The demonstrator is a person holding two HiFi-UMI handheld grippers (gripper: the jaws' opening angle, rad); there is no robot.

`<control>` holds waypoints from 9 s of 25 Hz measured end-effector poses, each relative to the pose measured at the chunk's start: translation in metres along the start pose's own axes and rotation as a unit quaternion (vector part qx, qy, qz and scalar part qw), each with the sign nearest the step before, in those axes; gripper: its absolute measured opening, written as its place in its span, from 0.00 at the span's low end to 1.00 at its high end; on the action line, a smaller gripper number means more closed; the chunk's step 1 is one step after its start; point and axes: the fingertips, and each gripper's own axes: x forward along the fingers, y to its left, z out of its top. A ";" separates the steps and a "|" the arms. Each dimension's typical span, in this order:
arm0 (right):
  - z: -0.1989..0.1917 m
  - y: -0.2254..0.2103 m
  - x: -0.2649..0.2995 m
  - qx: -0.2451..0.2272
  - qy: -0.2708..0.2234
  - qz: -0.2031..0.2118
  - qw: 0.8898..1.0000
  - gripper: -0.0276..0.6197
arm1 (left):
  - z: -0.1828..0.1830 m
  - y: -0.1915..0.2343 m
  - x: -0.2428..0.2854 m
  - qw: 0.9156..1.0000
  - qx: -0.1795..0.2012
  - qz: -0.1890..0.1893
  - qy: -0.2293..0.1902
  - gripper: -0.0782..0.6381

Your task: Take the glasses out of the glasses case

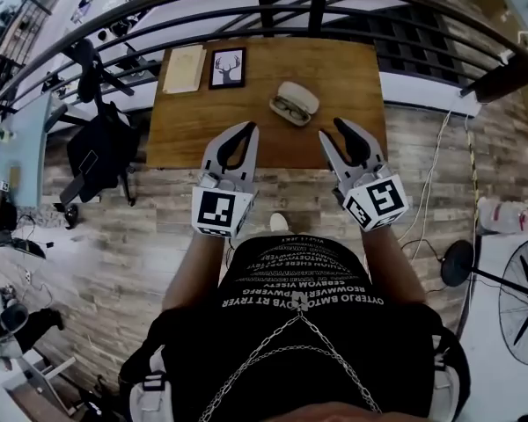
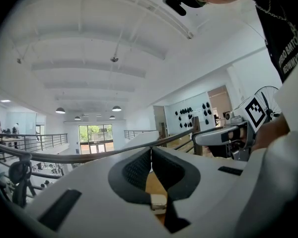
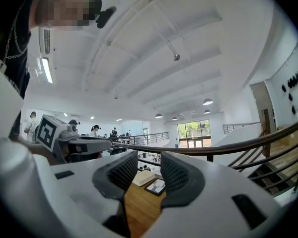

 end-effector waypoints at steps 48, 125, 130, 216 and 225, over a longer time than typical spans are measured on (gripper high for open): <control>-0.105 -0.102 0.168 0.013 0.123 0.071 0.990 0.24 | -0.054 0.091 0.121 0.997 -0.046 0.048 0.045 0.15; -0.427 -0.141 0.215 0.090 0.454 0.087 0.882 0.09 | -0.100 0.103 0.101 0.985 -0.058 0.102 0.125 0.15; -0.413 -0.138 0.212 0.085 0.437 0.085 0.891 0.09 | -0.096 0.103 0.094 0.986 -0.054 0.103 0.121 0.15; -0.300 -0.115 0.177 0.038 0.342 0.078 0.936 0.09 | -0.079 0.094 0.062 0.992 -0.050 0.080 0.085 0.15; -0.240 -0.099 0.156 0.028 0.275 0.060 0.959 0.09 | -0.064 0.090 0.055 0.994 -0.043 0.075 0.071 0.15</control>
